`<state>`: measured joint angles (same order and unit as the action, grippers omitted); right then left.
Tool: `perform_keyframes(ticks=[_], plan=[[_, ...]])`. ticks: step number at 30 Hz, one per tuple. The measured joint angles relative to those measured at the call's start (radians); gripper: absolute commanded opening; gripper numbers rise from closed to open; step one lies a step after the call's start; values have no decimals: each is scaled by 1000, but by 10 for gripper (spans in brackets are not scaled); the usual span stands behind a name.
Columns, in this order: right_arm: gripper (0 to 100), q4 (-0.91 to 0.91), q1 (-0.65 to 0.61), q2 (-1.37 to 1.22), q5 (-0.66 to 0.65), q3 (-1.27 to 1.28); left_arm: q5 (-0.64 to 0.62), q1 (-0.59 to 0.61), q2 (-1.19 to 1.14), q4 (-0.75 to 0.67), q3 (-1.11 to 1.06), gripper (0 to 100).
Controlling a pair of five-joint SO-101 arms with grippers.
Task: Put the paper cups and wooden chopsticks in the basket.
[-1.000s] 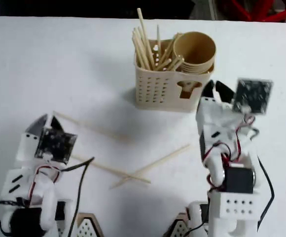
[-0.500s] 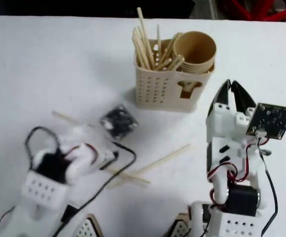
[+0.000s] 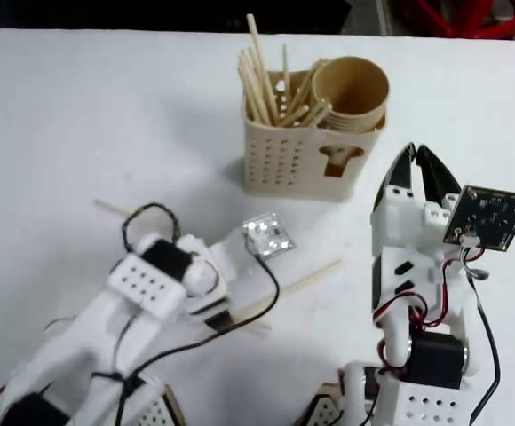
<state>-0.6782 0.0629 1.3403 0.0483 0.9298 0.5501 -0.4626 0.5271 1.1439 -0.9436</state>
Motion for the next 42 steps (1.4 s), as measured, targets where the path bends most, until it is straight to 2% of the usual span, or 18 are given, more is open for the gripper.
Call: perform_keyframes(ticks=[5, 9, 15, 22, 26, 32, 42], plan=[[42, 0, 0, 0, 0, 0, 0, -32, -181, -97, 6, 301], [42, 0, 0, 0, 0, 0, 0, -87, -284, -117, 32, 297], [42, 0, 0, 0, 0, 0, 0, -127, -411, -117, 127, 186], [42, -2, 0, 25, 0, 0, -2, -172, -611, -11, 290, 20], [42, -2, 3, 28, 0, 0, -2, -173, -697, 52, 374, 22], [42, -2, 9, 28, 0, 0, -2, -173, -701, 81, 397, 22], [42, -2, 11, 28, 0, 0, 0, -124, -466, 215, 397, 22]])
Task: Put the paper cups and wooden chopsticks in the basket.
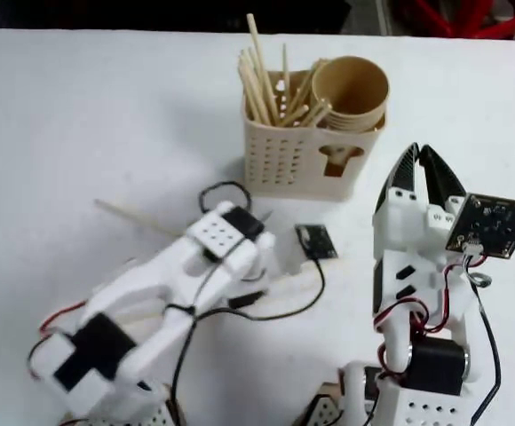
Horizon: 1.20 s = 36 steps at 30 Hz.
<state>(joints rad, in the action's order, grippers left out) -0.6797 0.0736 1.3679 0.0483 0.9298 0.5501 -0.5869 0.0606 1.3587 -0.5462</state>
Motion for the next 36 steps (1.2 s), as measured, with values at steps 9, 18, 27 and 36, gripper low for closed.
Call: perform_keyframes(ticks=[9, 18, 27, 36], plan=[[42, 0, 26, 0, 0, 0, 6, 117, 272, 132, 37, 22], [42, 0, 26, 0, 0, 0, 6, 198, 427, 229, 313, 22], [42, 0, 26, 0, 0, 0, -38, 198, 321, 71, 661, 22], [42, 12, 26, 0, 0, 32, -272, 198, 172, -298, 942, 23]])
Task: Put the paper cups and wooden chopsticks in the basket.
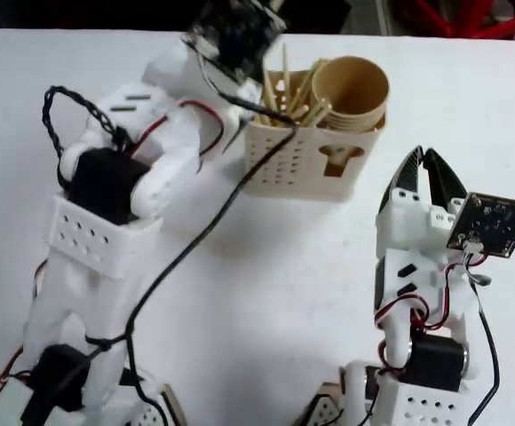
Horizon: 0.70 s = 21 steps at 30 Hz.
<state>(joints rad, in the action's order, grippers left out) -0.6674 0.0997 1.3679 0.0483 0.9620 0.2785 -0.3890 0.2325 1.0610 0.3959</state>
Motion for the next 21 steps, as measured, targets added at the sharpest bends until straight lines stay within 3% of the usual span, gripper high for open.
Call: perform_keyframes(ticks=[10, 16, 21], plan=[[42, 0, 0, 0, 0, 0, -44, -77, -186, -385, 14, 23], [42, 0, 0, 0, 0, 0, -44, -75, -278, -396, 14, 23], [42, 0, 0, 0, 0, 0, -44, -75, -292, -315, 14, 24]])
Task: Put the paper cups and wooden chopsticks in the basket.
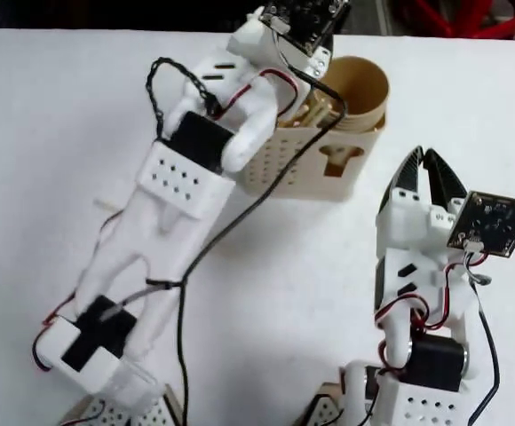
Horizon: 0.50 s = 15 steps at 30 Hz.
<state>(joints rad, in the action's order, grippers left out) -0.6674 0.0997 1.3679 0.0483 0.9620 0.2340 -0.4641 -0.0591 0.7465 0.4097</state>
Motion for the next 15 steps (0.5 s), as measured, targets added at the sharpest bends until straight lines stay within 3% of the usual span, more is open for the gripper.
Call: perform_keyframes(ticks=[5, 10, 15], plan=[[42, 0, 0, 0, 0, 0, 0, -2, 0, 98, 0, 39], [42, 0, 0, 0, 0, 0, -8, -2, 0, 164, 0, 166], [42, 0, 0, 0, 0, 0, -146, 37, 0, 212, 0, 216]])
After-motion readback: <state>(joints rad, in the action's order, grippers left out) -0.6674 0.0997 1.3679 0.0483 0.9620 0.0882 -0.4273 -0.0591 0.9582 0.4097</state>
